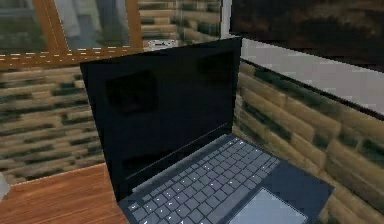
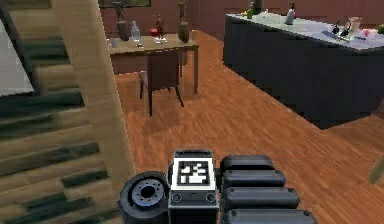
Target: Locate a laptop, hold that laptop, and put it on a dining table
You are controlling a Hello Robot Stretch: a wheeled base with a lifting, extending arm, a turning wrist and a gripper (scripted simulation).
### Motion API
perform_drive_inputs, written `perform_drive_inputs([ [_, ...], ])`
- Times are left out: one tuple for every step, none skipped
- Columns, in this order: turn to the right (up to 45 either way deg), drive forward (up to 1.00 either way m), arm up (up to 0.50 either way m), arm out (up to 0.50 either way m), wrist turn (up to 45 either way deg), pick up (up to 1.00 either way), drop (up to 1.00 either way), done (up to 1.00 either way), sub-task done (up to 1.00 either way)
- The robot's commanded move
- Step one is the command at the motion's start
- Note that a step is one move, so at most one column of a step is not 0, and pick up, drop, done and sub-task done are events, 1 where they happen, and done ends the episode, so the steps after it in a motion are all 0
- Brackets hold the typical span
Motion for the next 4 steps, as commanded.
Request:
perform_drive_inputs([
  [12.0, 0.0, 0.0, 0.0, 0.0, 0.0, 0.0, 0.0, 0.0],
  [-45.0, 0.0, 0.0, 0.0, 0.0, 0.0, 0.0, 0.0, 0.0],
  [-24.0, 0.0, 0.0, 0.0, 0.0, 0.0, 0.0, 0.0, 0.0],
  [45.0, 0.0, 0.0, 0.0, 0.0, 0.0, 0.0, 0.0, 0.0],
])
